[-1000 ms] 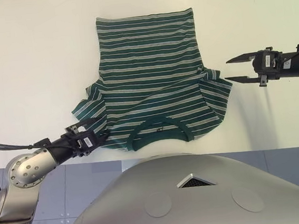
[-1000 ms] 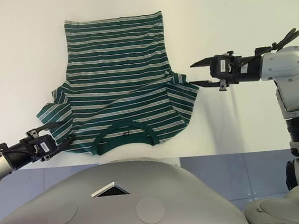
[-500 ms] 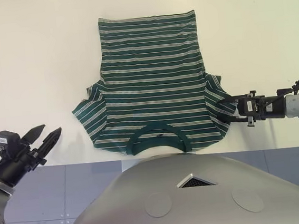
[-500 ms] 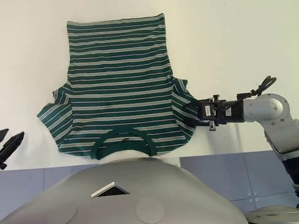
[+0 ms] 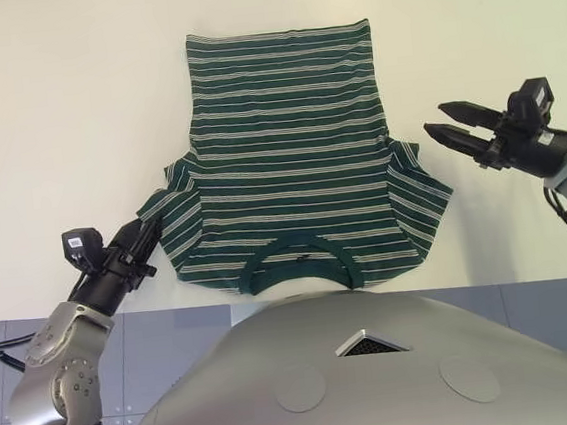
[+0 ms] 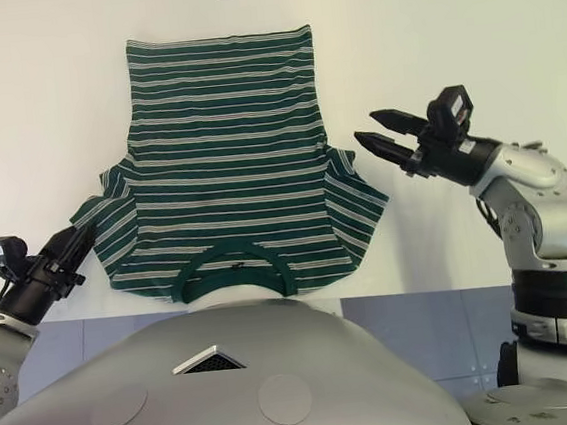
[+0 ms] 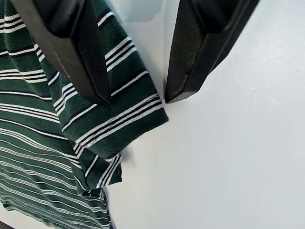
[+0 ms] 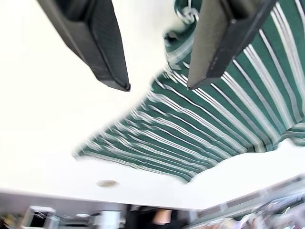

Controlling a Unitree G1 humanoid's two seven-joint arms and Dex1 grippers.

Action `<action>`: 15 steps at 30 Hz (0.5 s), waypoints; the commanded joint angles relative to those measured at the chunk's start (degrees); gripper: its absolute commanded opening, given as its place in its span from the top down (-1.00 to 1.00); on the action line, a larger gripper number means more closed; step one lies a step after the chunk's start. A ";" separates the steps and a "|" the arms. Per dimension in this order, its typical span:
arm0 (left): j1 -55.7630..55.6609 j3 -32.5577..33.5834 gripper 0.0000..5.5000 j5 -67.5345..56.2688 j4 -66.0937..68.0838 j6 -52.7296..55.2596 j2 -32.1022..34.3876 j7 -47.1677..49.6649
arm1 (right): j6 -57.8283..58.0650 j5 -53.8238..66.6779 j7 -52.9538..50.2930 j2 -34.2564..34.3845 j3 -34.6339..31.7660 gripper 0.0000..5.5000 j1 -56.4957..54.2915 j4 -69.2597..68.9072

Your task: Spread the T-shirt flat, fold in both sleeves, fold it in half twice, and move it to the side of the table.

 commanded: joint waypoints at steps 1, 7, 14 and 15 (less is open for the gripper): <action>1.81 -0.77 0.56 1.31 -0.62 -0.49 -2.69 2.67 | 0.75 -0.95 -2.31 1.40 -1.90 0.18 1.17 2.80; 3.31 -2.61 0.92 1.01 -4.29 -3.41 -6.60 4.53 | 3.48 0.74 -2.47 1.62 -4.10 0.18 3.00 4.67; 9.71 -11.75 0.99 22.35 -17.17 -9.20 2.12 4.75 | 18.38 13.91 -4.24 2.86 -15.52 0.18 14.20 -3.38; 8.98 -13.91 0.99 25.47 -19.17 -8.21 3.17 5.86 | 21.14 16.34 -5.08 3.59 -16.34 0.18 16.62 -5.81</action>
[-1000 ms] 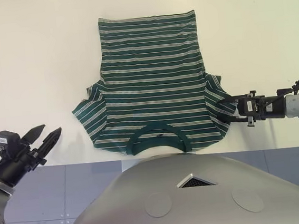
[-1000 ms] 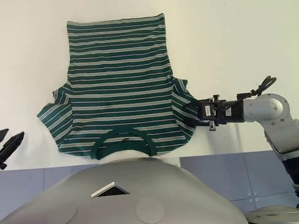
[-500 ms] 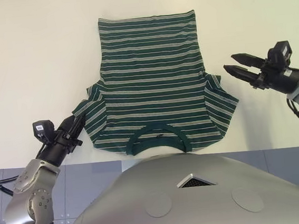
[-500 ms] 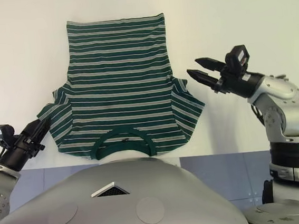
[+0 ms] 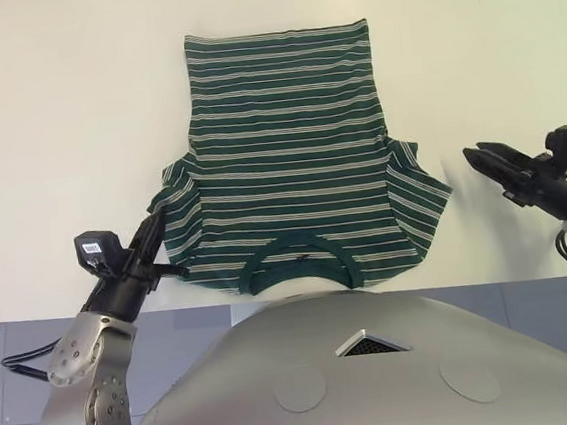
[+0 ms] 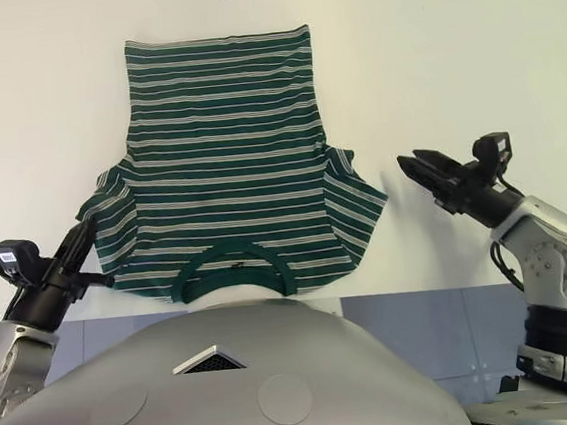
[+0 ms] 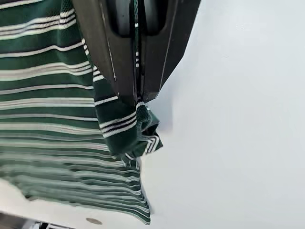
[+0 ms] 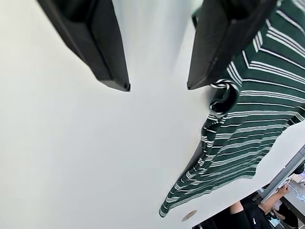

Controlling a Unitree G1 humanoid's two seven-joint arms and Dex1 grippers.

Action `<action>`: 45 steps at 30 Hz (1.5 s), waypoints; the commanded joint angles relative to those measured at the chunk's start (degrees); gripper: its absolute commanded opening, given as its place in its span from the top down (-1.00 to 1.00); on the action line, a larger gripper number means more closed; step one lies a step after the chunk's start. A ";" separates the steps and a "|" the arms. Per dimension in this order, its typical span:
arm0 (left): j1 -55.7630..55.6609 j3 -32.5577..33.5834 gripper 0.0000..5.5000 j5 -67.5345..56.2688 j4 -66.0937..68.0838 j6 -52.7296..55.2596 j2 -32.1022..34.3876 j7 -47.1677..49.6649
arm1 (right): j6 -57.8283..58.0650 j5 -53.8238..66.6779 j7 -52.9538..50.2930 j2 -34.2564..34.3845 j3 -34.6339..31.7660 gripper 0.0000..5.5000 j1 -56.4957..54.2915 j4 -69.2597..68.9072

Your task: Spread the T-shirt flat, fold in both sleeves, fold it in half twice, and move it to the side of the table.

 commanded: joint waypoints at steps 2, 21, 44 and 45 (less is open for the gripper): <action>-1.92 -9.78 0.99 14.29 -7.65 2.91 5.28 3.44 | 9.65 8.45 -2.85 2.27 -3.54 0.18 9.20 -9.56; -1.89 -26.20 0.42 27.07 -6.61 1.47 10.50 2.32 | 4.88 0.75 -6.90 7.60 5.52 0.80 12.65 -9.64; 1.37 -8.59 -0.26 20.28 -9.20 -2.55 18.64 -9.22 | 5.86 -6.39 4.62 -6.19 30.02 0.75 -9.25 -23.18; 2.82 -6.69 -0.35 20.14 -9.70 -3.40 20.13 -11.52 | 6.70 -5.04 4.75 -6.31 29.54 0.66 -10.00 -23.02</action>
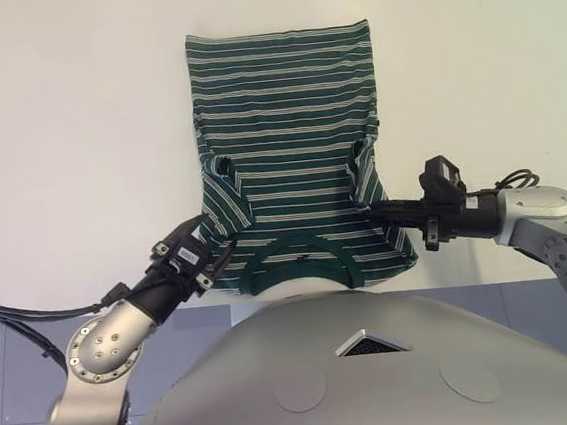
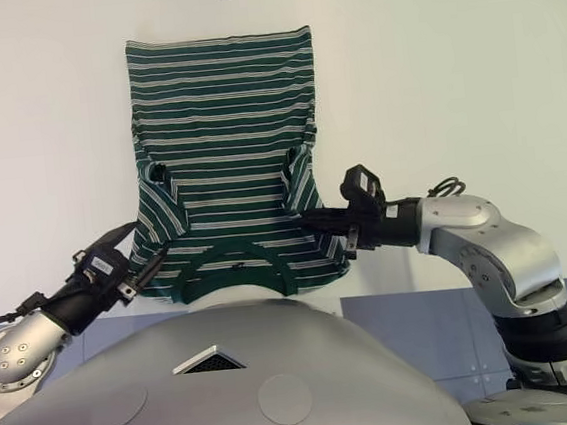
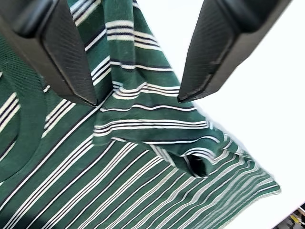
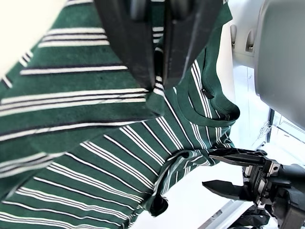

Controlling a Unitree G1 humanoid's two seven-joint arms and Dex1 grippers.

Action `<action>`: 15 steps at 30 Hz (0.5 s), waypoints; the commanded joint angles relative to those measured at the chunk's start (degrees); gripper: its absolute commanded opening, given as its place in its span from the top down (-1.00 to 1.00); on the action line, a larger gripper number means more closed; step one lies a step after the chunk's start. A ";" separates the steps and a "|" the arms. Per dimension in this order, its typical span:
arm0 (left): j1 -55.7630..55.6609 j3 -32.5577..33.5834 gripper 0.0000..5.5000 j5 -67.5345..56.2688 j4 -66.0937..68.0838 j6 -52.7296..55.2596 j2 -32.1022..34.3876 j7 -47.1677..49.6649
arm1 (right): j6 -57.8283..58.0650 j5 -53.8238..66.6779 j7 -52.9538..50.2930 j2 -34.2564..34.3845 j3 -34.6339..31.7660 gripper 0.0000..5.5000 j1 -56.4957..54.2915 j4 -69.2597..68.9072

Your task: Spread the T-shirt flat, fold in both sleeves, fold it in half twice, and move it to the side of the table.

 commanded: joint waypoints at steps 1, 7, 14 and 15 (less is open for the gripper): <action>3.29 7.28 -0.46 -1.15 -1.23 -1.27 5.48 -7.30 | 2.97 3.00 -0.39 -0.24 -1.18 0.54 -2.56 -0.09; 11.72 32.20 -0.82 -8.74 9.04 -17.67 10.56 -30.61 | -17.51 -7.38 18.12 -14.69 -9.94 0.12 2.39 1.17; 5.94 22.32 -0.96 6.12 15.41 -36.81 8.80 -29.12 | -64.63 -26.25 32.93 -16.34 -7.32 -0.19 4.48 17.81; 4.92 20.67 -0.96 7.33 15.77 -37.49 8.03 -27.94 | -69.24 -27.43 33.16 -15.83 -6.52 -0.19 4.38 19.47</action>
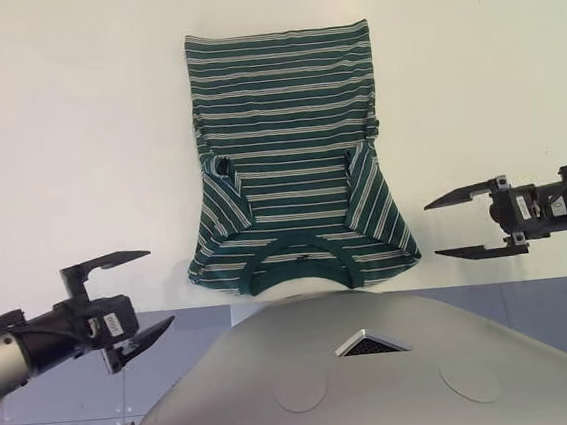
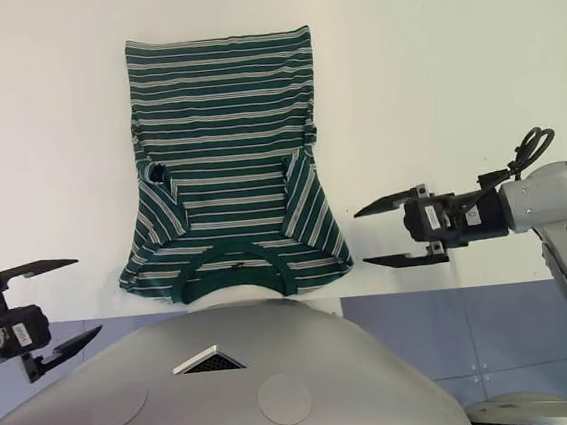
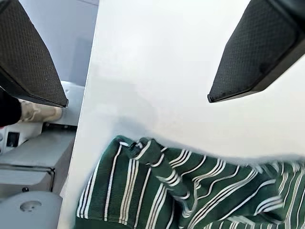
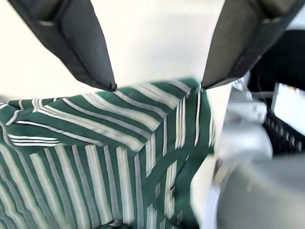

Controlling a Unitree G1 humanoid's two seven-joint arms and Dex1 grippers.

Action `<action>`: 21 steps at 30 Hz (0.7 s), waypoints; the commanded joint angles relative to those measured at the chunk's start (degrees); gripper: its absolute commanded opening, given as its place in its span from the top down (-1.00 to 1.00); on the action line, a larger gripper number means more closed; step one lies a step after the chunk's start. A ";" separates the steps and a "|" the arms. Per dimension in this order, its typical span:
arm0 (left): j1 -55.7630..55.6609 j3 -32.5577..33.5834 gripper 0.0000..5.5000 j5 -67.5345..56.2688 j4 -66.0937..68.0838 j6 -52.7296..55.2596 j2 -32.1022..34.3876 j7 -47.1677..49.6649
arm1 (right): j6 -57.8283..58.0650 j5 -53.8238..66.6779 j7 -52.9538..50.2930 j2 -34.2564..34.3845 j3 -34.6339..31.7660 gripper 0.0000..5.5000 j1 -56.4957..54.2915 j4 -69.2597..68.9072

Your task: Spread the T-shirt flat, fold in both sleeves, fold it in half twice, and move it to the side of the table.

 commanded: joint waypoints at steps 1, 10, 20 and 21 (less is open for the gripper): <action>-4.81 -7.11 -0.96 6.66 1.44 -4.39 -2.51 4.92 | -19.45 -5.68 2.07 1.60 3.07 -0.19 -2.16 7.04; -5.40 -11.35 -0.36 10.69 6.17 -8.86 -2.44 7.85 | -26.94 -12.44 -6.20 6.63 10.79 -0.21 -2.00 9.78; -6.77 -12.62 0.34 7.03 5.85 -5.91 -1.01 7.02 | -25.04 -14.40 -11.17 5.71 14.79 0.46 -2.42 10.38; -7.01 -13.20 0.41 7.49 6.46 -6.01 -1.01 7.23 | -24.80 -14.35 -11.37 5.48 15.03 0.54 -2.55 10.35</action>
